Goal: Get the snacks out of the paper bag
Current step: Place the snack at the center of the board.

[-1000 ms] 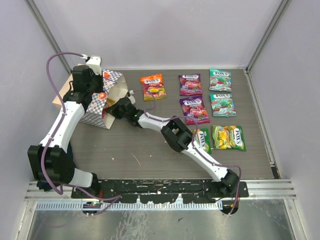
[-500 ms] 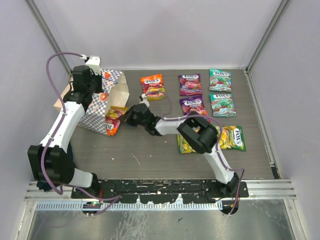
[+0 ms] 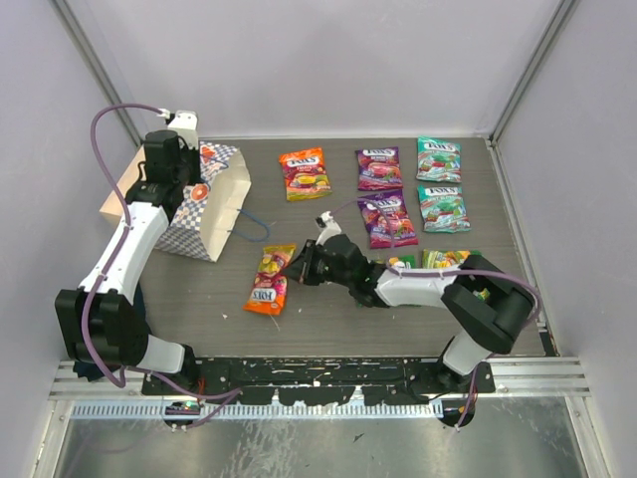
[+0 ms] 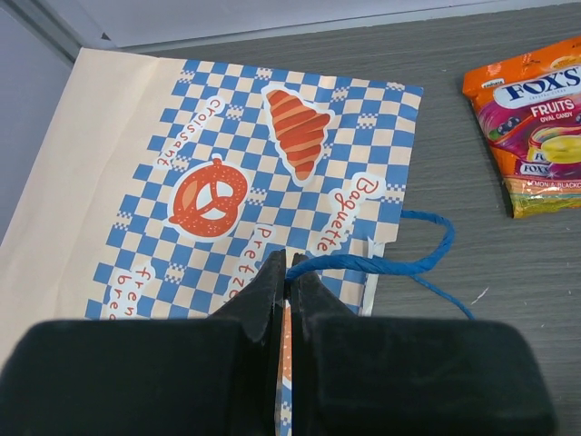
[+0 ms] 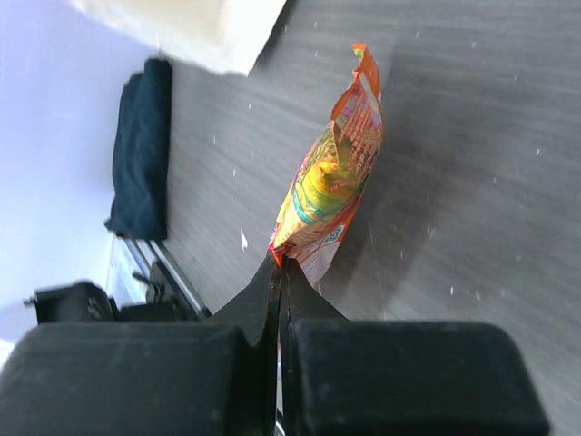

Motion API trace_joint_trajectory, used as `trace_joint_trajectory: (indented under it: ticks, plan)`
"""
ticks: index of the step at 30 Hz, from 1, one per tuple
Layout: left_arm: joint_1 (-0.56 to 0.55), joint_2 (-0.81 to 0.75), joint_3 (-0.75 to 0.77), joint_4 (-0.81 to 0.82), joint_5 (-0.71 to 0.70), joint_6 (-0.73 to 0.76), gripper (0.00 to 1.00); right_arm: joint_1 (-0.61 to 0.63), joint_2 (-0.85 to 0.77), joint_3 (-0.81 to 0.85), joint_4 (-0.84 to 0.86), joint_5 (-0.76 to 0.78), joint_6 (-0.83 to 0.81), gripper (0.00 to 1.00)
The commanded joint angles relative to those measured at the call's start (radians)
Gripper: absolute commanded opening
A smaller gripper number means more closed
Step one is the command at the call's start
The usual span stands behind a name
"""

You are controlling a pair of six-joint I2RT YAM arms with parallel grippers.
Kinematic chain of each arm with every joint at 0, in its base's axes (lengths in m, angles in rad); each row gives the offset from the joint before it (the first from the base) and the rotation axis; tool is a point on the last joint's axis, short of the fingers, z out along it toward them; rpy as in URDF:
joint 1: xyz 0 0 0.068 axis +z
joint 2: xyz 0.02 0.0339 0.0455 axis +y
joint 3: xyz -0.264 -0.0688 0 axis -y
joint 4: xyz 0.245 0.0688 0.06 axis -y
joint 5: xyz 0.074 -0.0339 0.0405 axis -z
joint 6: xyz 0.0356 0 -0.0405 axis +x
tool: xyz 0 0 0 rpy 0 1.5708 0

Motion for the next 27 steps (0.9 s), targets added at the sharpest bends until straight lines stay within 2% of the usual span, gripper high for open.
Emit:
trace_joint_trajectory:
  ticks: [1,6,12,14,23,27]
  plan:
    - [0.005,-0.006,0.012,0.059,-0.032,-0.004,0.00,0.023,-0.126,-0.054,0.056,-0.031,-0.069,0.01]
    - [0.005,-0.003,0.017,0.056,-0.051,-0.016,0.00,0.041,-0.175,-0.121,0.128,0.162,0.052,0.01]
    - [0.005,-0.004,0.018,0.054,-0.083,-0.023,0.00,0.152,-0.162,-0.196,0.195,0.599,0.305,0.01]
    - [0.005,-0.002,0.019,0.055,-0.095,-0.024,0.00,0.184,-0.134,-0.172,0.188,0.690,0.350,0.01]
    - [0.005,0.004,0.024,0.052,-0.097,-0.028,0.00,0.258,-0.030,0.001,-0.117,0.865,0.571,0.01]
    - [0.005,0.002,0.022,0.052,-0.094,-0.028,0.00,0.274,0.018,0.052,-0.136,0.884,0.585,0.04]
